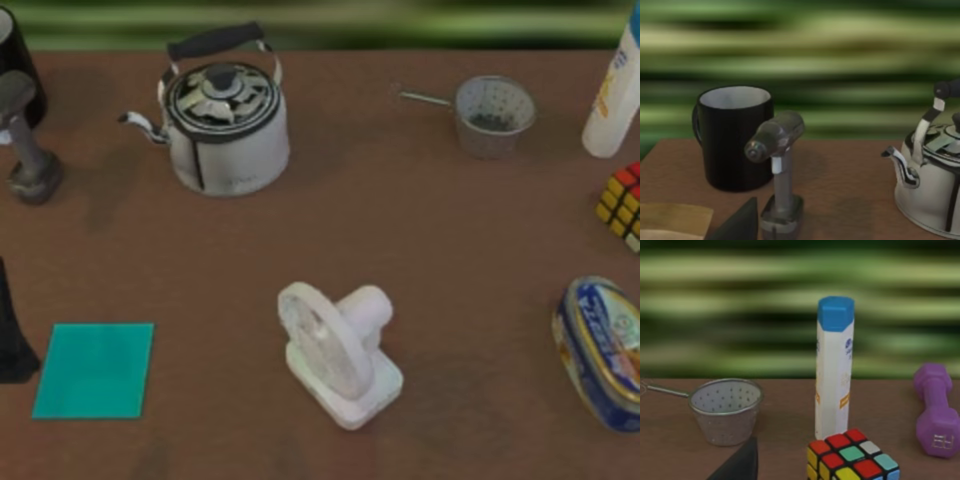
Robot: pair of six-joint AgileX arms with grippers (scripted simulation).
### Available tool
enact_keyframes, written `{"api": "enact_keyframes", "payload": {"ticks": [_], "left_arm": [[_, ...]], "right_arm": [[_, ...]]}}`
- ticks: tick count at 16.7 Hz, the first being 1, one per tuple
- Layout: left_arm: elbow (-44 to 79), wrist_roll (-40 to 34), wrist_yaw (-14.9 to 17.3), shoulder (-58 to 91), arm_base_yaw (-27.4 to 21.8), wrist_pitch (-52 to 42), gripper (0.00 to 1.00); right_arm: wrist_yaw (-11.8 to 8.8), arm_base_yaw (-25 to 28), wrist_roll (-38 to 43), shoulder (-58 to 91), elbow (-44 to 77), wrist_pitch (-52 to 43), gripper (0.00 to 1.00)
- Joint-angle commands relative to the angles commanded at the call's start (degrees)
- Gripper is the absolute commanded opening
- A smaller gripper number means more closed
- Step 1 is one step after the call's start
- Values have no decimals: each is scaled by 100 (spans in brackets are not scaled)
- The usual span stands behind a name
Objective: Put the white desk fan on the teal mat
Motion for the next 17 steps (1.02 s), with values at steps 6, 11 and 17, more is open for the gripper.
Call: {"api": "enact_keyframes", "payload": {"ticks": [6,11,17], "left_arm": [[553,-515,-4,592,-306,-556,100],[2409,-2120,-21,2612,-1179,-2119,100],[5554,-4716,-7,6023,-2548,-4373,100]], "right_arm": [[0,0,0,0,0,0,100],[0,0,0,0,0,0,100],[0,0,0,0,0,0,100]]}}
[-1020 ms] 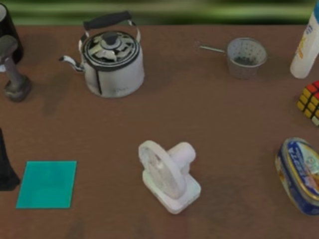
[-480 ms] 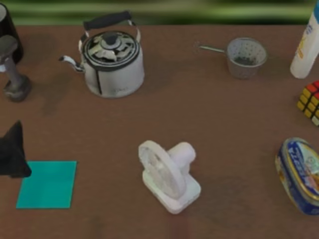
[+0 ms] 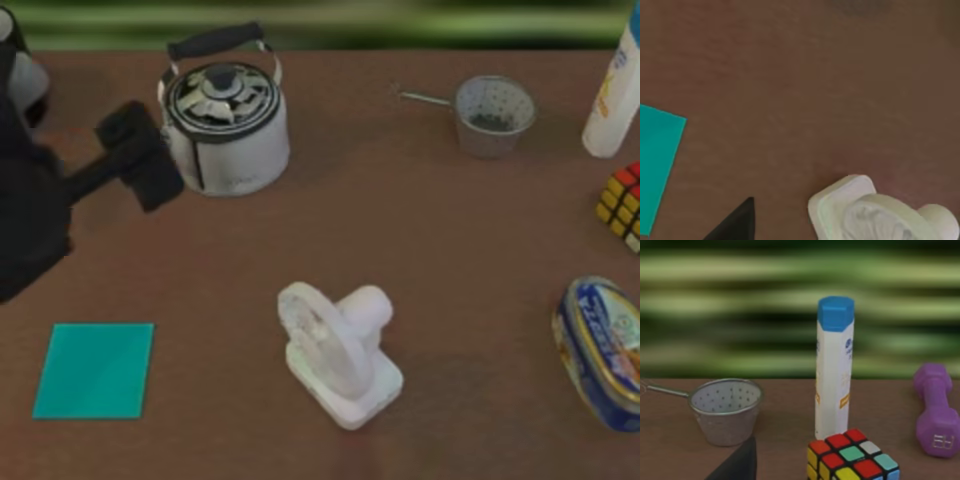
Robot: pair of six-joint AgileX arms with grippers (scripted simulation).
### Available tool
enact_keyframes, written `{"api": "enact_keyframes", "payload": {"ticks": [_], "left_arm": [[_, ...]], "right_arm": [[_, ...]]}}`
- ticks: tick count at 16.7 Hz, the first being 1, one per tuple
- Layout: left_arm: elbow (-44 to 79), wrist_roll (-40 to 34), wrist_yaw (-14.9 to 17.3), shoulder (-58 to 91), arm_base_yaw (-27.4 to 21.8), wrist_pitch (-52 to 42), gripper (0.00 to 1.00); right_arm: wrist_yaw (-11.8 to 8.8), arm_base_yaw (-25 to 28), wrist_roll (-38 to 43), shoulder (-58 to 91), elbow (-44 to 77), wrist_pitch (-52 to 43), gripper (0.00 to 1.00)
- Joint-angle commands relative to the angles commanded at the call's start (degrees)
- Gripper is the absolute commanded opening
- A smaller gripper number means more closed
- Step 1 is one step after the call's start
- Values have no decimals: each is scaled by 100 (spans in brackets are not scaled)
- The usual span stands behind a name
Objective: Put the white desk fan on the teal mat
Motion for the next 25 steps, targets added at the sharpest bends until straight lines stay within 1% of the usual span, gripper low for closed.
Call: {"api": "enact_keyframes", "payload": {"ticks": [3,6,9,11,14,19,25], "left_arm": [[1554,-1258,11,1694,-669,-1083,100],[2899,-2352,17,3189,-1258,-2068,100],[3884,-3187,17,4331,-1716,-2874,100],[4293,-3561,15,4838,-1928,-3265,100],[4533,-3805,12,5164,-2068,-3536,100],[4497,-3795,12,5153,-2044,-3502,100],[3644,-3788,12,5203,-2053,-2594,100]], "right_arm": [[0,0,0,0,0,0,100],[0,0,0,0,0,0,100],[0,0,0,0,0,0,100],[0,0,0,0,0,0,100],[0,0,0,0,0,0,100],[0,0,0,0,0,0,100],[0,0,0,0,0,0,100]]}}
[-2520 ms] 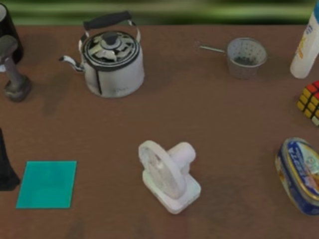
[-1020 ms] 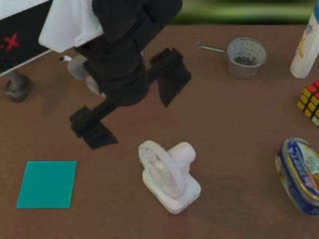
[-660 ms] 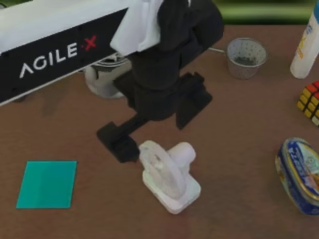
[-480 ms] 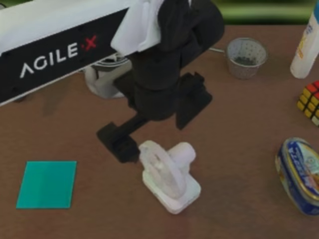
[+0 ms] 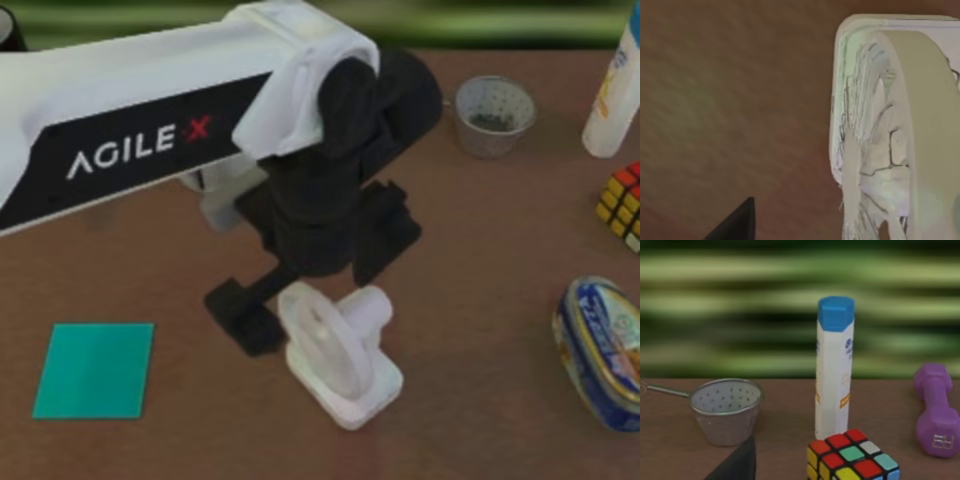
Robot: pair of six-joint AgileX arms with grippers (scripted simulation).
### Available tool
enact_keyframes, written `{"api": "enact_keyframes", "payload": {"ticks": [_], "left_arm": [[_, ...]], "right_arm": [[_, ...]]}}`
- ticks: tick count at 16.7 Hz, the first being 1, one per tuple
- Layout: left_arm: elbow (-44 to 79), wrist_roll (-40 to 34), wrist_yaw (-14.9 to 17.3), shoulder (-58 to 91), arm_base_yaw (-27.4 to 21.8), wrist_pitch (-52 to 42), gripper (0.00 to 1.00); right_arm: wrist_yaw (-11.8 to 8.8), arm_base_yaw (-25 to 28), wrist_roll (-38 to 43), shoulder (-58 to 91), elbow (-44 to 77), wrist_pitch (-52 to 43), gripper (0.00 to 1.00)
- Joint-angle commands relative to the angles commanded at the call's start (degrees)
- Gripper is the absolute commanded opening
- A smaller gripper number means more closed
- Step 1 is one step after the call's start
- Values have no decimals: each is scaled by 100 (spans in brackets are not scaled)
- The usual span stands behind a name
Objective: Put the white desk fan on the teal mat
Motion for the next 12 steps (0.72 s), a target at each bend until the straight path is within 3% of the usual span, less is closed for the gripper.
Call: {"api": "enact_keyframes", "payload": {"ticks": [5,12], "left_arm": [[-168,-6,0,17,-5,170,100],[-168,-6,0,17,-5,170,47]], "right_arm": [[0,0,0,0,0,0,100],[0,0,0,0,0,0,100]]}}
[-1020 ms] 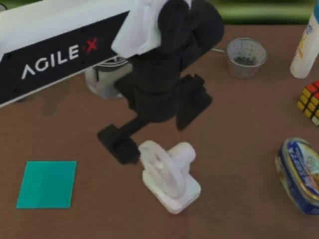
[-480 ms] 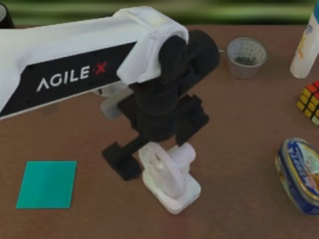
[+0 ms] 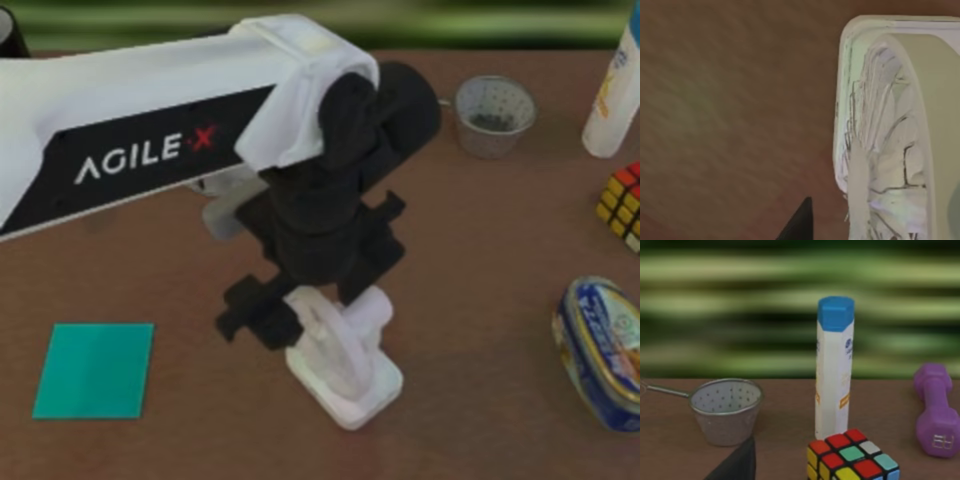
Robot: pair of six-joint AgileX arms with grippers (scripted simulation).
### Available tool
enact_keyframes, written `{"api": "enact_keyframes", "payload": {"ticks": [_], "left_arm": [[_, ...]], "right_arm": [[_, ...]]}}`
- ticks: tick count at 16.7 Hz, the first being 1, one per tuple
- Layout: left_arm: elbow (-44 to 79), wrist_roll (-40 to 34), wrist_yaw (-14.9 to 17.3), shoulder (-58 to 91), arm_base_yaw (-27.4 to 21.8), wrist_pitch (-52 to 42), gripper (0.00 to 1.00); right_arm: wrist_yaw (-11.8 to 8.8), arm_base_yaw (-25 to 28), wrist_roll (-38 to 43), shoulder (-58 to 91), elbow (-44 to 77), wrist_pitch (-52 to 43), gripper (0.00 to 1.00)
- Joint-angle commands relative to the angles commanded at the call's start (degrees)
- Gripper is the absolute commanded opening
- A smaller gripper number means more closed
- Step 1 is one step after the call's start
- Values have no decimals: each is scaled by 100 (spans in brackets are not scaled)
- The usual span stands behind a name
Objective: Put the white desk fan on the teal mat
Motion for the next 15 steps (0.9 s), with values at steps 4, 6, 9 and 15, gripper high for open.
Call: {"api": "enact_keyframes", "payload": {"ticks": [4,6,9,15], "left_arm": [[0,0,0,0,0,0,17],[0,0,0,0,0,0,2],[0,0,0,0,0,0,0],[12,5,0,-37,4,1,0]], "right_arm": [[0,0,0,0,0,0,100],[0,0,0,0,0,0,100],[0,0,0,0,0,0,100],[0,0,0,0,0,0,100]]}}
